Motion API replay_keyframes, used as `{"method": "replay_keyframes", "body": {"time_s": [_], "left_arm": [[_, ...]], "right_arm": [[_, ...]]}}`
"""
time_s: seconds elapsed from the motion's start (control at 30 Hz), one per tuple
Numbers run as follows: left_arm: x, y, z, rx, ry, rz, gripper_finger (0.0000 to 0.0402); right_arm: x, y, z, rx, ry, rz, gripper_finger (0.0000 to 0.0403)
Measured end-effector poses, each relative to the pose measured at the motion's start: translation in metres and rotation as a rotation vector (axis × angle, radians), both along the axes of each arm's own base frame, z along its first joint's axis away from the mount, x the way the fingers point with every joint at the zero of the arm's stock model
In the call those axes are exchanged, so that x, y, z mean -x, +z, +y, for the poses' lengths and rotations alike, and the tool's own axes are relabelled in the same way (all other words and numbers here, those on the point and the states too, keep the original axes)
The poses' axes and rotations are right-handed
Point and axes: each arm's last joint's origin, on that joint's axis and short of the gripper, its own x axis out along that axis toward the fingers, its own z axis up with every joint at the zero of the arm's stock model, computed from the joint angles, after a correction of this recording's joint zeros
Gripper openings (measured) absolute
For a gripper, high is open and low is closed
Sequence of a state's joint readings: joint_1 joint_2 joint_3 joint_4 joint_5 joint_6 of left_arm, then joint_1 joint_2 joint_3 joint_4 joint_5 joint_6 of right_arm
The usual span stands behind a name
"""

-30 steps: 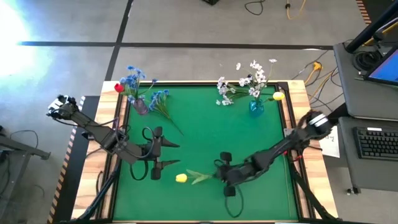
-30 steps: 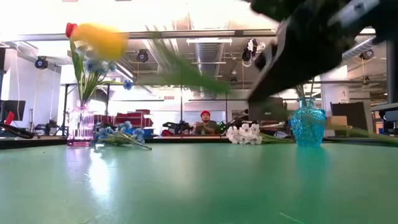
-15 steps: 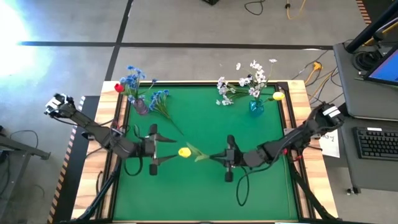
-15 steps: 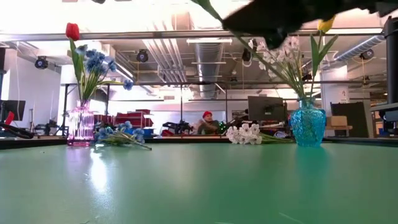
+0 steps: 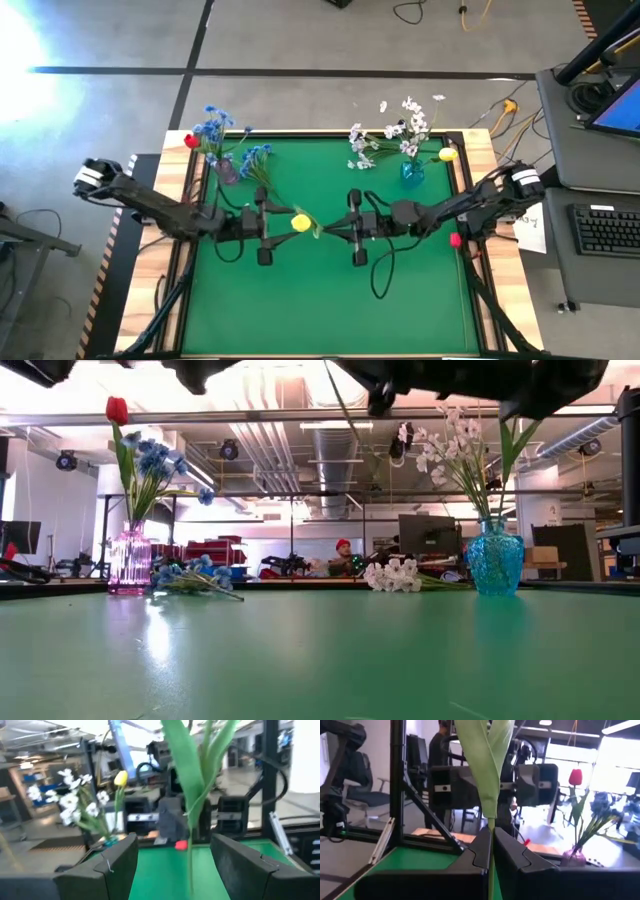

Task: Sort flowers into vase by color
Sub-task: Put the yellow tulip into the blue vase

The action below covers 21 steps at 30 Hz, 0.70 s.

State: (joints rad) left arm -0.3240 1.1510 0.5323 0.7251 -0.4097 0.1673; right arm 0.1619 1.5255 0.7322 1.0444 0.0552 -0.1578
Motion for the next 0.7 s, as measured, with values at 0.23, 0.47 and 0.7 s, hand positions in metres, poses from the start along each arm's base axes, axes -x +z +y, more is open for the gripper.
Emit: {"method": "replay_keyframes", "body": {"time_s": [0.23,0.47,0.7], "left_arm": [[-0.030,-0.008,0.010,-0.026,-0.052,-0.031,0.0237],[-0.050,-0.010,0.017,-0.069,-0.007,-0.042,0.0230],[-0.053,-0.008,0.016,-0.110,-0.037,-0.077,0.0161]], "right_arm": [[-0.006,-0.008,-0.005,0.050,-0.024,-0.024,0.0009],[-0.011,0.001,-0.005,0.109,-0.043,-0.061,0.0009],[-0.012,0.001,-0.009,0.126,-0.145,-0.049,0.0009]]}}
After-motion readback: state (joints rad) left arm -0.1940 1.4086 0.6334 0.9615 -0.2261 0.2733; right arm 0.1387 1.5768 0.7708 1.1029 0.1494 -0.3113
